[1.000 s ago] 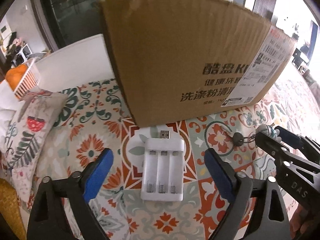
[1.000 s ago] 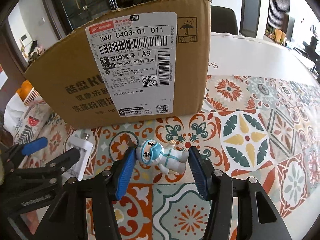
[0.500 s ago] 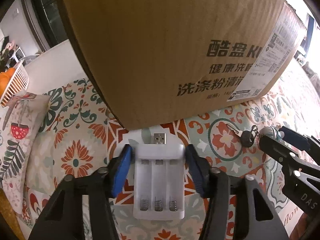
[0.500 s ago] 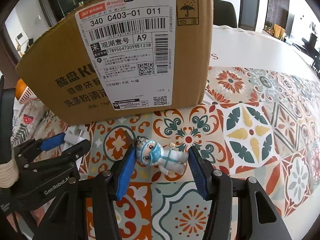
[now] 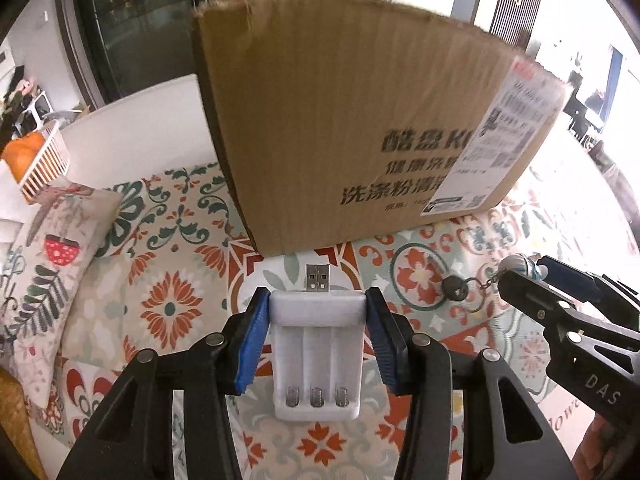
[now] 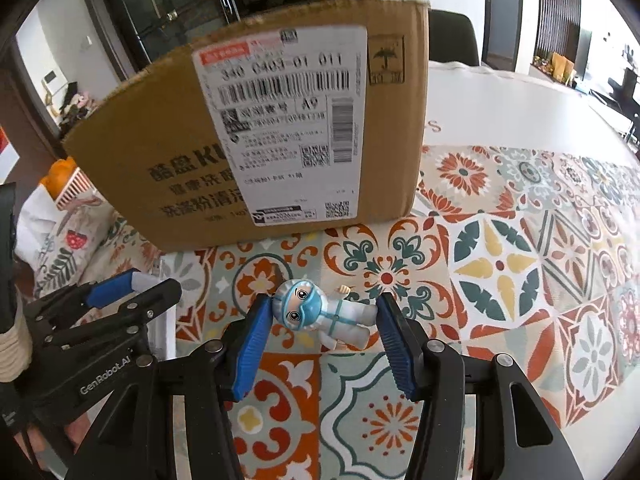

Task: Organize rigid objects
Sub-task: 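Carry the battery charger with the left gripper while the right gripper carries the figurine into the box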

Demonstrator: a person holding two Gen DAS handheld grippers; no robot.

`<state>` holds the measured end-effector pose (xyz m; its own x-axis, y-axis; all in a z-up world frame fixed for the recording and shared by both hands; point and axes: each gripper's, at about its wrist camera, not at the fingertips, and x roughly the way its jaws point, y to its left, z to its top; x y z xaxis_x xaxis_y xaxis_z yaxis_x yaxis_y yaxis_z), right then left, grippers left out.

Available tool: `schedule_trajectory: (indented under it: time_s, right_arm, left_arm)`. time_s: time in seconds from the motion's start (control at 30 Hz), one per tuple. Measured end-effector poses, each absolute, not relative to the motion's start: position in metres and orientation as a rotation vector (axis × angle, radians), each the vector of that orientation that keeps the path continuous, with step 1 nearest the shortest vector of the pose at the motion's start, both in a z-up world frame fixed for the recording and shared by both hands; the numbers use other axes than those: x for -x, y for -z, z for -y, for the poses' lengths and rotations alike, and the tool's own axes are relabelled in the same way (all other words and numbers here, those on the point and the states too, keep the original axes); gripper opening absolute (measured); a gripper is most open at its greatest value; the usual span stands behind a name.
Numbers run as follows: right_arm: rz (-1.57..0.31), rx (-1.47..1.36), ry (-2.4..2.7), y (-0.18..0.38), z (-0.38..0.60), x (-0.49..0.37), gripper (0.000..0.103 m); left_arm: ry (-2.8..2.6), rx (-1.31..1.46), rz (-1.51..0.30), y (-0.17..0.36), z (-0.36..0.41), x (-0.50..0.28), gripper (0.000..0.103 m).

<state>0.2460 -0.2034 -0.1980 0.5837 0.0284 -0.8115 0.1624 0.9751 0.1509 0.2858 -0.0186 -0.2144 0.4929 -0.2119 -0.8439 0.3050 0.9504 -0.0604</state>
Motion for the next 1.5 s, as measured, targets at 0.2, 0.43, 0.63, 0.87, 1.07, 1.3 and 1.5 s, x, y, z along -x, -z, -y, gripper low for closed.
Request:
schedule_trajectory:
  time_s: [0.2,0.43,0.63,0.87,1.07,1.3,1.5]
  right_arm:
    - [-0.911,-0.215,0.07,0.179,0.201,-0.237,0.054]
    - [-0.878,-0.196,0.062,0.159,0.196,-0.226,0.054]
    - [-0.848,-0.184,0.059,0.142,0.194,-0.218,0.054]
    - [-0.794,-0.179,0.056,0.115,0.194,-0.205,0.054]
    - [-0.737,-0.169,0.052,0.09,0.193,-0.194,0.054]
    - [-0.667,-0.148,0.045,0.063,0.191,-0.19,0.054]
    - [-0.608,-0.13,0.038,0.04,0.191,-0.193,0.054]
  left_arm:
    - [0.319,-0.064,-0.976,0.196,0.008,-0.27,0.047]
    - [0.328,-0.052,-0.936,0.17,0.018,-0.263,0.047]
    - [0.335,-0.045,-0.901,0.15,0.018,-0.257,0.047]
    - [0.342,-0.039,-0.844,0.121,0.015,-0.245,0.047]
    - [0.354,-0.039,-0.788,0.094,0.015,-0.237,0.047]
    - [0.364,-0.029,-0.731,0.069,0.013,-0.238,0.047]
    - [0.379,-0.024,-0.685,0.045,0.013,-0.245,0.047]
